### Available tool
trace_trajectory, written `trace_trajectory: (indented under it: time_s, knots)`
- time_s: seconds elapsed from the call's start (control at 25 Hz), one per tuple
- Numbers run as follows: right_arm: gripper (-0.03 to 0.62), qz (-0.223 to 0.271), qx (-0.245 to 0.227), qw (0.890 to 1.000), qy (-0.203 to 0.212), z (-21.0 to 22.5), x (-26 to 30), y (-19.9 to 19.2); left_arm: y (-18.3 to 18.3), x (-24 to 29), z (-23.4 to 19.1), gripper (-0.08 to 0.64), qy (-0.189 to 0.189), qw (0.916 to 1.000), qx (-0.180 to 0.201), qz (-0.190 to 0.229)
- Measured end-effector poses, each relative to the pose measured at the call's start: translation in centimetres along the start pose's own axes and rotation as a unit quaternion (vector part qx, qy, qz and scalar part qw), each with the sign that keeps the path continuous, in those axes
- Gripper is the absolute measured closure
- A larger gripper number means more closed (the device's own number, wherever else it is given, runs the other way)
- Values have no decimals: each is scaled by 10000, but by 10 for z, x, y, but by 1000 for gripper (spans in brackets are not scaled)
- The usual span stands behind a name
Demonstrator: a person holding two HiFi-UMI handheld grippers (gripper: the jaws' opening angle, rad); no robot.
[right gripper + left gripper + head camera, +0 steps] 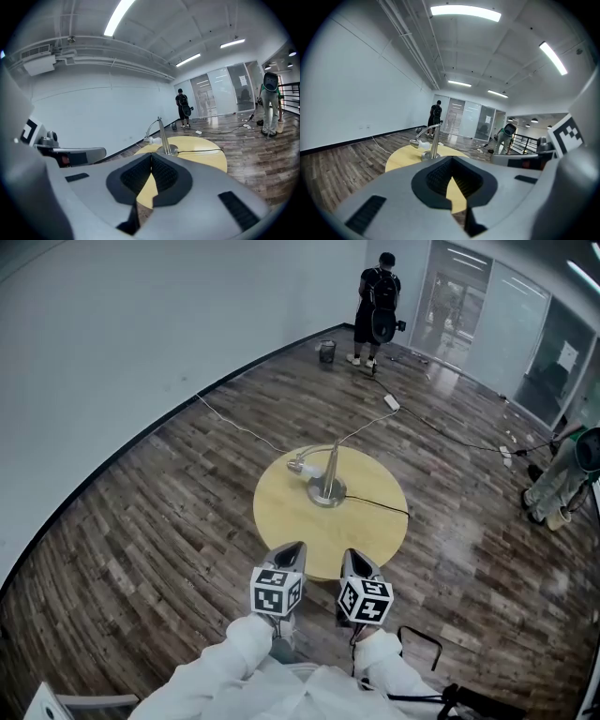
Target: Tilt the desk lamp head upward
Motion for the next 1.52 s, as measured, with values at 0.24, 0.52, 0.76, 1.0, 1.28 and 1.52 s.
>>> trace_trajectory:
  time_s: [0.24,0.52,0.76,1.0,1.28,1.52]
  knots:
    - [580,57,4,10000,-38,-4,49,26,21,37,-38,557,-43,10000,1,0]
    - [580,132,64,9998,-127,-6,114,58,51,89,-82,557,-165,9998,117,12]
    - [580,161,102,9997,-164,-8,173,83,75,133,-121,557,-261,9994,230,-22]
    - [580,141,131,9995,-259,-5,201,92,85,164,-146,557,-299,9994,185,-17]
    - [580,-165,64,9994,-288,11,223,84,69,187,-150,557,-321,9992,0,-258]
    - [580,-260,187,9993,-210,26,242,80,59,206,-157,557,-489,9984,-28,-299]
Point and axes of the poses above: the fingertips, and each gripper's own axes: x forward along the fingers, z to its right, y out of its top, the point moved 5 cm from there along -x, backward along the fingers, and after that the axes turned 8 degrees about x, right-handed, at the moved point
